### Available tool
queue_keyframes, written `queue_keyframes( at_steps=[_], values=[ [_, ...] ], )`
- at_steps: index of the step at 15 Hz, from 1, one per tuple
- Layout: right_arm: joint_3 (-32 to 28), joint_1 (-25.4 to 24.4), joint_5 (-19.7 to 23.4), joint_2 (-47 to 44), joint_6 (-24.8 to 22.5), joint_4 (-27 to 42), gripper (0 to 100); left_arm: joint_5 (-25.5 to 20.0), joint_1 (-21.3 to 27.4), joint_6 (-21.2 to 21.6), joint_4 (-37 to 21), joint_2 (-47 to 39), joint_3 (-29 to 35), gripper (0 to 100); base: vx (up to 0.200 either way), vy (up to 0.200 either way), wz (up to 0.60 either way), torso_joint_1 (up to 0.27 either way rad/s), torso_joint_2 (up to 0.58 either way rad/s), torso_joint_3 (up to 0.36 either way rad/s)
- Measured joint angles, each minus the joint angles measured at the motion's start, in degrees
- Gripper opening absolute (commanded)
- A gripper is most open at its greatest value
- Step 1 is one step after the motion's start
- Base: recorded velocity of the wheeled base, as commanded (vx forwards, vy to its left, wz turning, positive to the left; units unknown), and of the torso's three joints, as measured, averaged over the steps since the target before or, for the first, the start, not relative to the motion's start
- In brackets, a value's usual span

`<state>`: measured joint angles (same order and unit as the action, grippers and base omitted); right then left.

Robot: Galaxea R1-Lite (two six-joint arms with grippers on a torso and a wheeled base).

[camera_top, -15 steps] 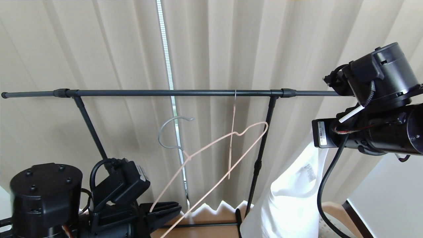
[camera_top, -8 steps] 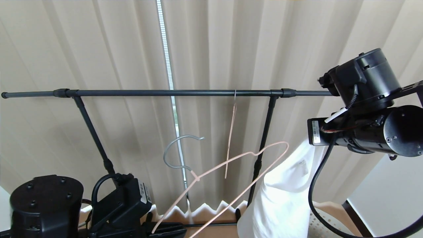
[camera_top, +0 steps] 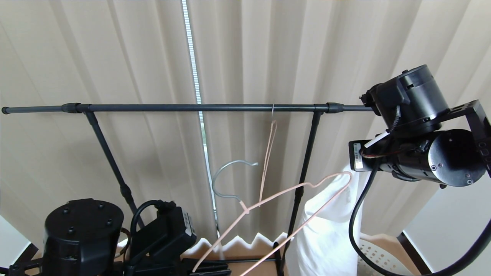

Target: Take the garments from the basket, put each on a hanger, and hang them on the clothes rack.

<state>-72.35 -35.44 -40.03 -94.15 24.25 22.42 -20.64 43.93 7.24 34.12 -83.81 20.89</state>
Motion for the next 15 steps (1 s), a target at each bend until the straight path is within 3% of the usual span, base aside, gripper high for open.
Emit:
queue_keyframes(
  at_steps=[4, 7, 9, 15],
  values=[
    [0.09, -0.96, -0.44, -0.01, 0.09, -0.01, 0, 0.26, 0.41, -0.4, -0.02, -3.16, 2.97, 0, 0.0, 0.0, 0.0, 0.0, 0.0, 0.0],
    [0.09, -1.46, -0.52, -0.04, 0.27, -0.01, 0, 0.74, 0.82, -3.11, -0.02, -5.24, 5.21, 0, 0.0, 0.0, 0.0, 0.0, 0.0, 0.0],
    [0.3, -1.57, -1.46, -0.04, 0.35, -0.09, 0, 3.21, 1.12, -4.05, -0.02, -6.88, 6.52, 0, 0.0, 0.0, 0.0, 0.0, 0.0, 0.0],
    [1.27, -3.34, -9.89, -0.12, 0.4, -0.11, 0, 8.96, 1.4, -6.73, -0.02, -10.97, 10.63, 0, 0.0, 0.0, 0.0, 0.0, 0.0, 0.0]
  ],
)
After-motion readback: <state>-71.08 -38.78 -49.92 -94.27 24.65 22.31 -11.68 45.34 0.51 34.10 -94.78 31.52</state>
